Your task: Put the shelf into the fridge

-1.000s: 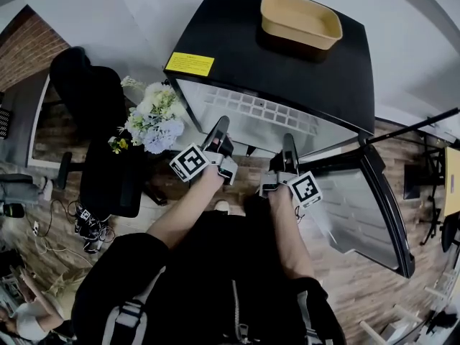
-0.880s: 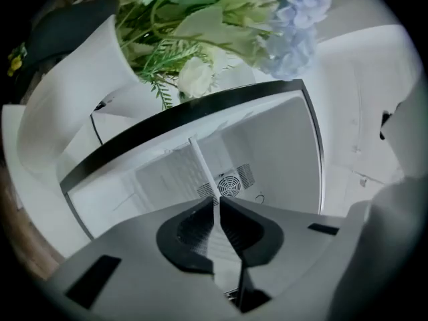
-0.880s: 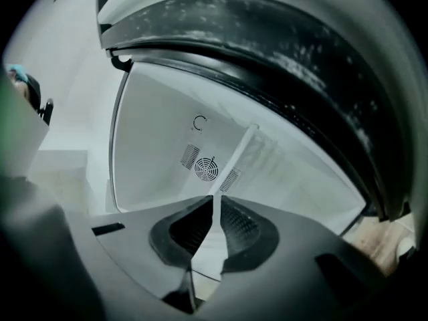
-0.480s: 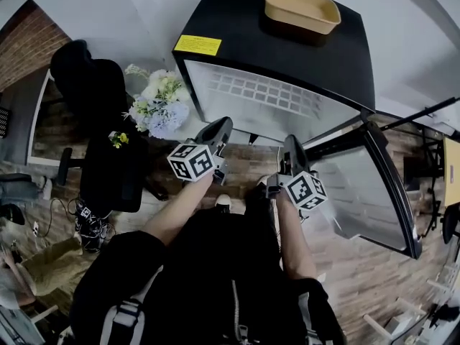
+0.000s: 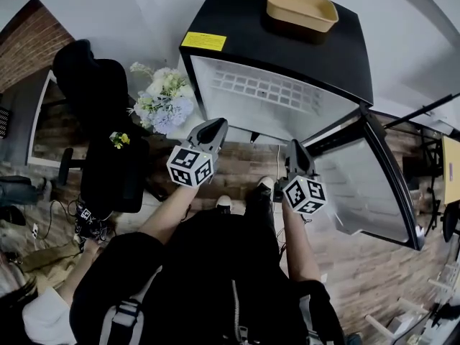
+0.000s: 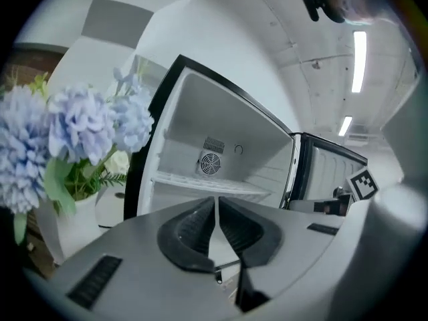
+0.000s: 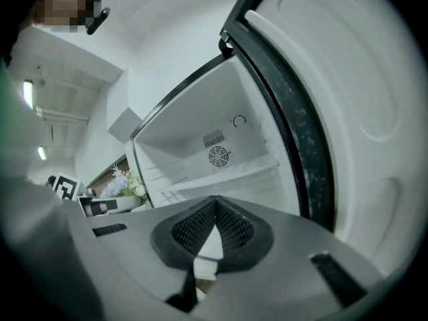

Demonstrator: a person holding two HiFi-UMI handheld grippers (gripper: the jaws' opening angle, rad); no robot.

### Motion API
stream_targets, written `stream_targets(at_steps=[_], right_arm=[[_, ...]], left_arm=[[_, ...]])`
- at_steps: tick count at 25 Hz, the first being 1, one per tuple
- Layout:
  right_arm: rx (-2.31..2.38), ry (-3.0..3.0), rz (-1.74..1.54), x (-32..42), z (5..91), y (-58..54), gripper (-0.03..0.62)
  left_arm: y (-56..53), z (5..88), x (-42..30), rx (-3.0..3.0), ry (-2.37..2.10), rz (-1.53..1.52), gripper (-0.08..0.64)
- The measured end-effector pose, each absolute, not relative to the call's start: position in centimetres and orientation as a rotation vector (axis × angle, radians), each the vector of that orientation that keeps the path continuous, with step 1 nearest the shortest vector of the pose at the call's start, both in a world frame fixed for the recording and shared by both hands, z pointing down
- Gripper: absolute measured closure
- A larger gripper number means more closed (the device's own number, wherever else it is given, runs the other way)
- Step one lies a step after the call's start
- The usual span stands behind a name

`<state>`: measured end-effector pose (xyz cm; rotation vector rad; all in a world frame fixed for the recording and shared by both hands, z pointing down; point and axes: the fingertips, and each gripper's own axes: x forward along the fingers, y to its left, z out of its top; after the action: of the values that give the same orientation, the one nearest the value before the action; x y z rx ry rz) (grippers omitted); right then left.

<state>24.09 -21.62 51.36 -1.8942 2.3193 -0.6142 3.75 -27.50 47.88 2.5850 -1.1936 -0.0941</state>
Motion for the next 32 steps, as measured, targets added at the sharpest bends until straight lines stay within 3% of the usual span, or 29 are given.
stream_targets(at_steps=[15,32], right_arm=[[-1.984,2.390,-0.374,23.6,49.3,-19.7,0.588],[-1.985,2.377,-0.397,23.8,49.8,-19.3,0.588]], left_arm=[[-25.4,47.6,3.1,2.668,-1.236,-0.007,0.522],[-24.8,48.1,3.9,2.663,-1.206,-0.009,0.522]])
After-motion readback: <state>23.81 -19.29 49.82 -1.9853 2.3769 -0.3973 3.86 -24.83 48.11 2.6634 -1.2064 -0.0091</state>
